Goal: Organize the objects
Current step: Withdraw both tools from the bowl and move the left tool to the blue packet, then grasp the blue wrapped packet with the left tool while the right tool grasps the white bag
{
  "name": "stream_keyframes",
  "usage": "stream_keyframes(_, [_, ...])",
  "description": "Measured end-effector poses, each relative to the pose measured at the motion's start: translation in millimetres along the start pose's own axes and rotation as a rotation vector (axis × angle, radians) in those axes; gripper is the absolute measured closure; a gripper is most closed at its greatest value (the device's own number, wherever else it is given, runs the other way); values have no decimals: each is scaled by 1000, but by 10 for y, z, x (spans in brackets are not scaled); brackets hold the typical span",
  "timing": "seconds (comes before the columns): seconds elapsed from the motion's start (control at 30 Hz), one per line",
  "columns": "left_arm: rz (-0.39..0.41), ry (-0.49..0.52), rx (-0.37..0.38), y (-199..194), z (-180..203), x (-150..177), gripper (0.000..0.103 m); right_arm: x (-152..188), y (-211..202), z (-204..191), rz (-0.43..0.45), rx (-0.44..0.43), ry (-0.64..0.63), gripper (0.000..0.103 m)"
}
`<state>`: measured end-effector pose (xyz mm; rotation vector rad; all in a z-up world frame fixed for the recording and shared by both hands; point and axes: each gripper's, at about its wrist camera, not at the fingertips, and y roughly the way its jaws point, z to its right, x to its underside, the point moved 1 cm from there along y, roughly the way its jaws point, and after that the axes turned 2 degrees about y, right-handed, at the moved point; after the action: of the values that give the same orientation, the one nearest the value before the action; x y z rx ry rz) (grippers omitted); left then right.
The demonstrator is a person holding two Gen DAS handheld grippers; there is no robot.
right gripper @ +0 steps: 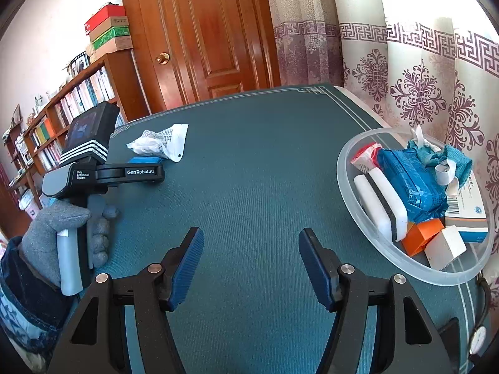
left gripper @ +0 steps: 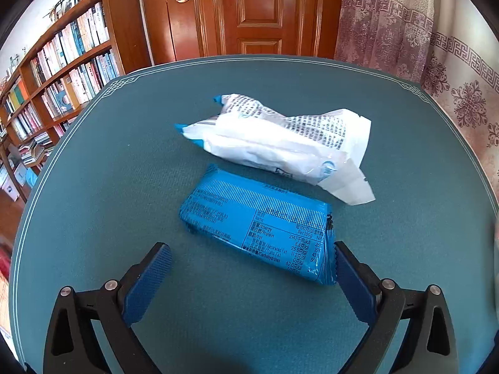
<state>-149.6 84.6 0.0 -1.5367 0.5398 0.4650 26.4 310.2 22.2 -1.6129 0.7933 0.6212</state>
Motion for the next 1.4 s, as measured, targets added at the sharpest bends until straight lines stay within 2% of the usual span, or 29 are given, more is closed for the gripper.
stream_keyframes(0.23, [4, -35, -31, -122, -382, 165, 1, 34, 31, -25, -15, -17, -6, 38])
stream_keyframes(0.37, [-2, -94, 12, -204, -552, 214, 1, 41, 57, -40, -21, -22, -8, 38])
stream_keyframes(0.57, [50, -105, 57, -334, -469, 91, 1, 42, 80, -88, -27, -26, -22, 38])
stream_keyframes(0.83, [33, -128, 20, -61, -408, -112, 1, 23, 90, -71, -30, -9, -22, 38])
stream_keyframes(0.9, [27, -137, 18, -14, -424, -130, 5, 19, 100, -79, -33, -8, -25, 38])
stream_keyframes(0.97, [18, -137, 21, 31, -440, -148, 16, 8, 118, -99, -38, -9, -31, 38])
stream_keyframes(1.1, [32, -125, 28, 30, -443, -158, 25, -27, 143, -180, -42, -13, -56, 38])
stream_keyframes(1.2, [45, -117, 37, 19, -463, -157, 39, -64, 167, -262, -45, -24, -78, 38])
stream_keyframes(1.27, [51, -111, 42, 4, -474, -151, 53, -93, 198, -311, -52, -38, -86, 38])
stream_keyframes(1.4, [58, -114, 66, -21, -538, -136, 59, -169, 270, -417, -60, -52, -112, 38])
